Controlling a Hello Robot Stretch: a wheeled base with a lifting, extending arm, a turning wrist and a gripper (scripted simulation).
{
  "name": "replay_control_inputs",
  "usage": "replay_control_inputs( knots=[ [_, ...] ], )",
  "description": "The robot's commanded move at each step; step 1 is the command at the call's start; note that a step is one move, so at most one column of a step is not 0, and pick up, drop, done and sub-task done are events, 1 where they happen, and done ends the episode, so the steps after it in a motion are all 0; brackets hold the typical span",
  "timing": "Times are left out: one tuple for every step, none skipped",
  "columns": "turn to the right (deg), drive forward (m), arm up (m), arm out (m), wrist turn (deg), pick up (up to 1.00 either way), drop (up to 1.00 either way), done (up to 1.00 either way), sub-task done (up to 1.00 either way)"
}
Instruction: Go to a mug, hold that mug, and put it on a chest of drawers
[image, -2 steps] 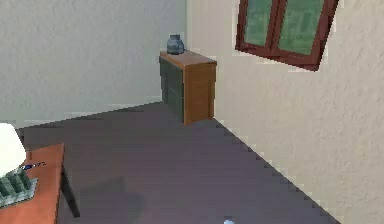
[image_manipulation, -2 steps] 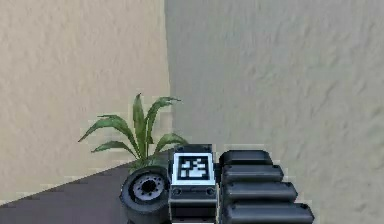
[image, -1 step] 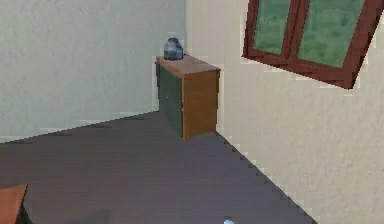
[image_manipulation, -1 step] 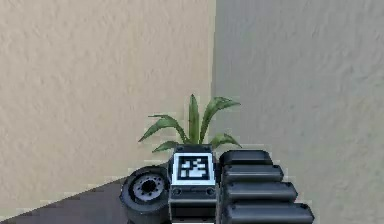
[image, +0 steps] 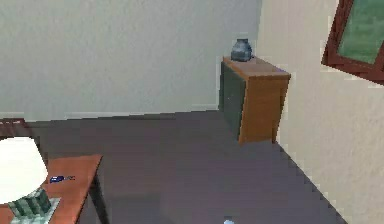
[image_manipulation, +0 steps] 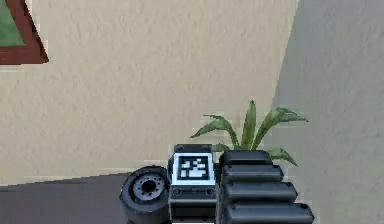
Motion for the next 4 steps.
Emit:
replay_control_inputs(
  knots=[
    [0.0,1.0,0.0,0.0,0.0,0.0,0.0,0.0,0.0],
    [0.0,1.0,0.0,0.0,0.0,0.0,0.0,0.0,0.0],
    [-6.0,0.0,0.0,0.0,0.0,0.0,0.0,0.0,0.0],
    [0.0,0.25,0.0,0.0,0.0,0.0,0.0,0.0,0.0]
  ],
)
